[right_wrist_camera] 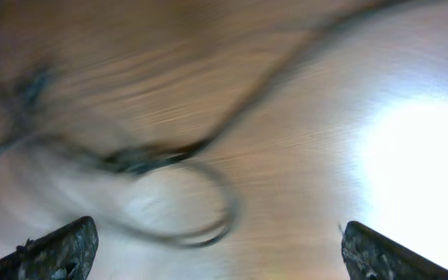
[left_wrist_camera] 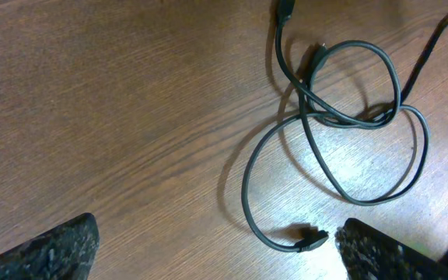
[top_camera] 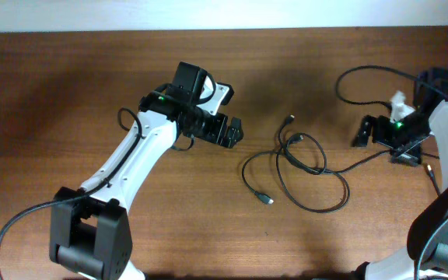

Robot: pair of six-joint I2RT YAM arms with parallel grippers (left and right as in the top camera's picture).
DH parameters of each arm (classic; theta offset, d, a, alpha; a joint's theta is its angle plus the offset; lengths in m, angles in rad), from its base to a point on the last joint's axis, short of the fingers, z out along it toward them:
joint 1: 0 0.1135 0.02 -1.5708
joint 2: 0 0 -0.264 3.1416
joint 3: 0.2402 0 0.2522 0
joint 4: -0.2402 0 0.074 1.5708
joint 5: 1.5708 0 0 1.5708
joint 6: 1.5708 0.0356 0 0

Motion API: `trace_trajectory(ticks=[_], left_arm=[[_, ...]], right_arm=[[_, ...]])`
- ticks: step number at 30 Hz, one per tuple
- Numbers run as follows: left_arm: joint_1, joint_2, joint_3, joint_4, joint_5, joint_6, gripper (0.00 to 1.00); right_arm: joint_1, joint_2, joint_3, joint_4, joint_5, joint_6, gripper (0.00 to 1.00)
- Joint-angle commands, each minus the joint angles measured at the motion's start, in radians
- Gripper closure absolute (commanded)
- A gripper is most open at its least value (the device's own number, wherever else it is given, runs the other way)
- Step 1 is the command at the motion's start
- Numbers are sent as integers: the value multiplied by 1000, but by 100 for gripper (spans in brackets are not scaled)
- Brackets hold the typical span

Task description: Untangle cables

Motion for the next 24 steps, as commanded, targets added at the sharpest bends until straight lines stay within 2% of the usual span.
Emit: trace_trajectory(ticks=[1, 3, 6, 9, 14, 24], left_arm=[[1, 7, -1, 3, 18, -2, 1], [1, 7, -1, 3, 18, -2, 1], [1, 7, -1, 3, 18, -2, 1], [1, 7, -1, 0, 18, -2, 1], [1, 7, -1, -8, 18, -2, 1], [1, 7, -1, -34, 18, -2, 1]], right_arm=[[8, -4, -76, 58, 265, 352, 1], [8, -4, -129, 132, 192, 418, 1], [8, -4, -189, 229, 82, 429, 1], [8, -4, -238, 326, 119, 433, 1], [6, 8, -269, 397, 274, 594, 1], [-28, 153, -269, 560, 325, 594, 1]])
